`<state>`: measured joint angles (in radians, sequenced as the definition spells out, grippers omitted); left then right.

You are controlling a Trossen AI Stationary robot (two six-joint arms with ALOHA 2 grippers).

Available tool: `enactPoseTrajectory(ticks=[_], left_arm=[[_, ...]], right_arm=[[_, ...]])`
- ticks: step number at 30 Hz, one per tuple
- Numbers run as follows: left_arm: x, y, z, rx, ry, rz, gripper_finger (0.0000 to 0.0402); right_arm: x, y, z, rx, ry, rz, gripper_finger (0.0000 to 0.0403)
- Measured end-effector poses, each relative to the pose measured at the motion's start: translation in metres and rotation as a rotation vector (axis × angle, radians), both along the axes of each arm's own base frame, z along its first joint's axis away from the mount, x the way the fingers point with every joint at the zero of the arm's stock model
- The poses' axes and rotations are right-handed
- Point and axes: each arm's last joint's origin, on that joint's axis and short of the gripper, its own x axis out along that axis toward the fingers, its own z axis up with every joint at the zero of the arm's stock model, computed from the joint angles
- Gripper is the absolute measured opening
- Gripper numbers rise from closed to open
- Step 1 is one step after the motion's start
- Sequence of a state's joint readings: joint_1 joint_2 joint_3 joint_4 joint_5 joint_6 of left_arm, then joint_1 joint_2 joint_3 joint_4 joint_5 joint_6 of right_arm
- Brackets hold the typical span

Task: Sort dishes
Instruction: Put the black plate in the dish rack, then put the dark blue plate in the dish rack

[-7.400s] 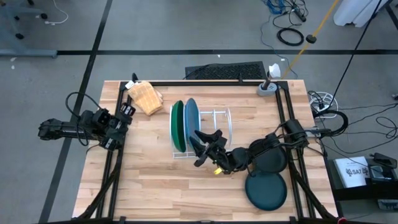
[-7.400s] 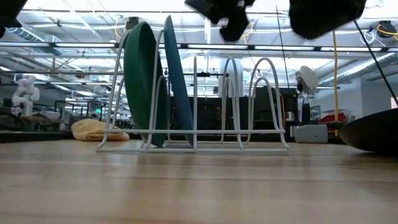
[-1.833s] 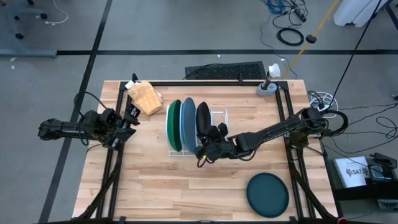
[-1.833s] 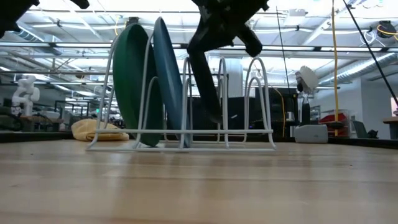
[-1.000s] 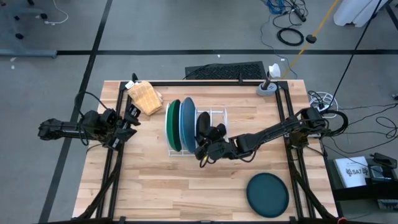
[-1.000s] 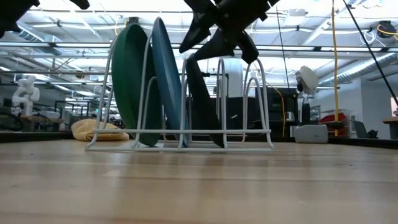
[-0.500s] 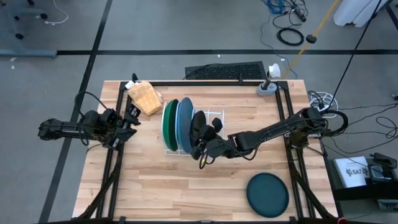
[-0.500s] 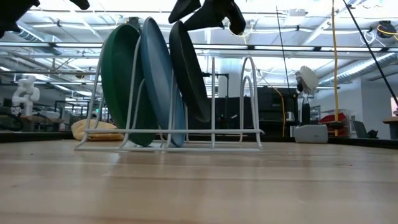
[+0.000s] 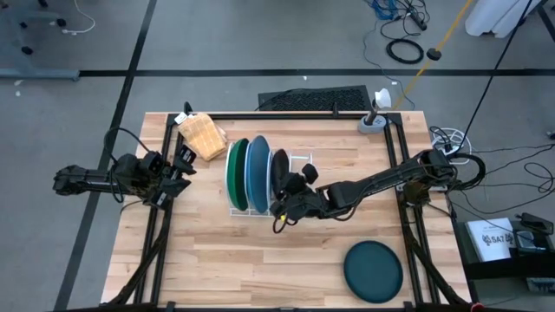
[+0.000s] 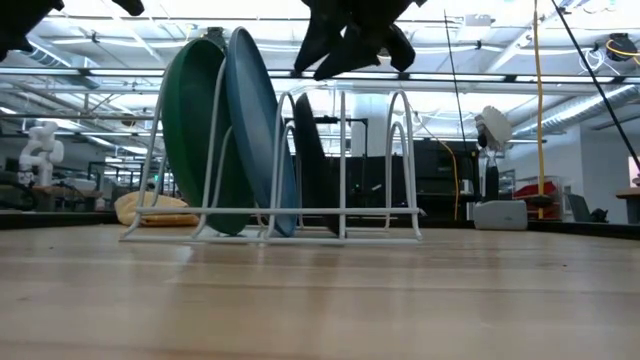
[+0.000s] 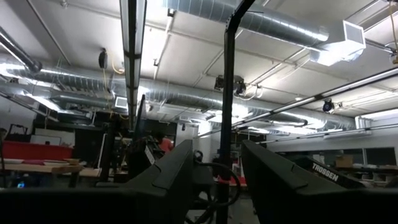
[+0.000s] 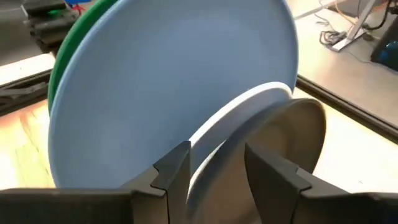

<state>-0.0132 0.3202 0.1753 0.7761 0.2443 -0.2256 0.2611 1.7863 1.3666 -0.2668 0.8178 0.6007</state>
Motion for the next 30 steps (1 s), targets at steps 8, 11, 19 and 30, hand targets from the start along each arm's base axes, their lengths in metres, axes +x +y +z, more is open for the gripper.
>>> enactPoseTrajectory(ticks=[8,11,19,30], left_arm=[[0.000,0.000,0.000,0.001,-0.001,0.005,0.0148],[0.000,0.000,0.000,-0.001,-0.001,0.007,0.0148],[0.000,0.000,0.000,-0.001,0.001,0.007,0.0148],[0.001,0.000,-0.001,-0.006,0.009,0.004,0.0148]], right_arm=[[0.001,0.001,0.001,-0.026,0.011,0.024,0.0141],[0.001,0.008,0.007,-0.043,0.022,0.053,0.0151],[-0.005,0.053,0.056,-0.164,0.044,0.243,0.0156],[-0.051,0.125,0.080,-0.152,0.115,0.438,0.0122]])
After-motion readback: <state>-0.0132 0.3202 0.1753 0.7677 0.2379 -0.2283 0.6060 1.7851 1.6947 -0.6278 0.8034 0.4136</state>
